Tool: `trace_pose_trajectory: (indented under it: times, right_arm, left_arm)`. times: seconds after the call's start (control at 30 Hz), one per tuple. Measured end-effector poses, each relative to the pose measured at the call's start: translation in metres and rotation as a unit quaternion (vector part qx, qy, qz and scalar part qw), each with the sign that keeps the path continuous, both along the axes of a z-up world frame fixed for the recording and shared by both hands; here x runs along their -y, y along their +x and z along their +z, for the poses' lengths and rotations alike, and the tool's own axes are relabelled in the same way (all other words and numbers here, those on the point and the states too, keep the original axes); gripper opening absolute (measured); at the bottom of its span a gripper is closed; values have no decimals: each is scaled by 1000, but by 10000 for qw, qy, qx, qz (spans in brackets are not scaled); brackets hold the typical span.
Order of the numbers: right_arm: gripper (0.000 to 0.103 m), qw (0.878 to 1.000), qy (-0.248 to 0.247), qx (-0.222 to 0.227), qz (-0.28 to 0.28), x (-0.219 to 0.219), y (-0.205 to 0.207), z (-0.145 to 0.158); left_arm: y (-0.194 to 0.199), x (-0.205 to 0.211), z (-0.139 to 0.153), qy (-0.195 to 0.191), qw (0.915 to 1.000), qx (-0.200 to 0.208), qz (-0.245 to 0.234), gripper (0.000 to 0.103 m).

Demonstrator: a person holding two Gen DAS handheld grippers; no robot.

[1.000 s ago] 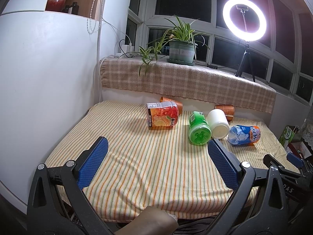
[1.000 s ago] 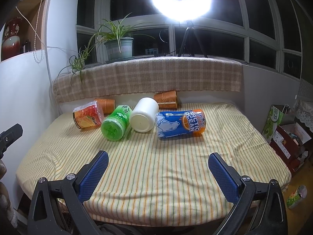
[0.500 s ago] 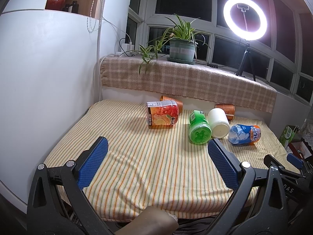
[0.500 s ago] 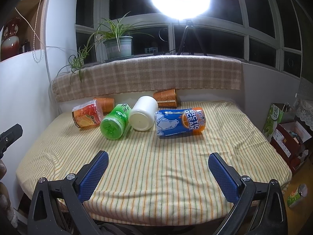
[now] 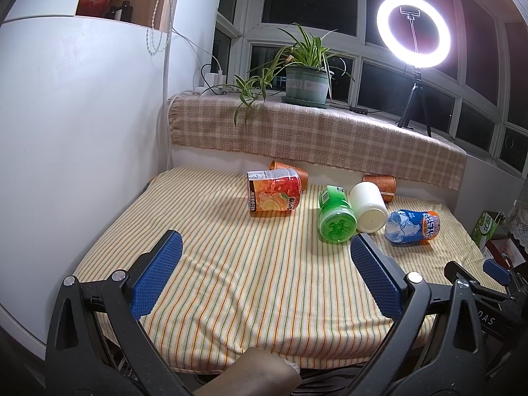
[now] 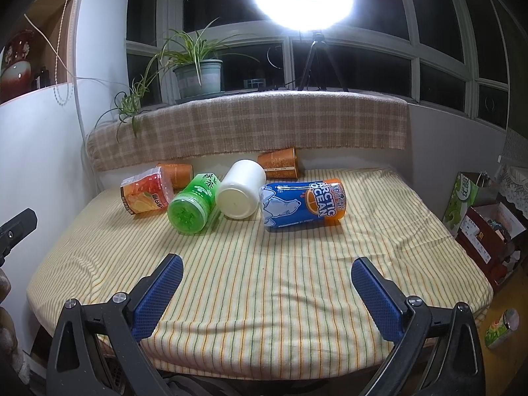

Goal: Flip cup upright

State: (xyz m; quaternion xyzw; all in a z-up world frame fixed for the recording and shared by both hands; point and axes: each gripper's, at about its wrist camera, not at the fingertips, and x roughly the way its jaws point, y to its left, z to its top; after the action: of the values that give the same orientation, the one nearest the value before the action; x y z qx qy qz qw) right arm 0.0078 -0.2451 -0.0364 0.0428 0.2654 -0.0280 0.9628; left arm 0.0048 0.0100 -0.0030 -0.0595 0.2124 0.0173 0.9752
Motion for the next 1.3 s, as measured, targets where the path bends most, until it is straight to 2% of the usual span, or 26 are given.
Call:
trace_pose_trajectory:
  times: [0.5,0.7,1.1,1.3]
  right_arm:
    - [103,10000,0,-25,1,0,1,-1]
    - [103,9999,81,-98,9,5,10,-1]
    - [103,9983,522,-262,-70,48,57,20]
    - [103,9970,564,-527,87,57,104,27]
  left_arm:
    - [1,0,0,1,10000,-16,-3,103]
    - [1,0,-18,54,9999,-87,-39,103]
    - [6,-12,-28,84,9994,-312,90,103]
    - [6,-25,-35,17,9988,-454,160,103]
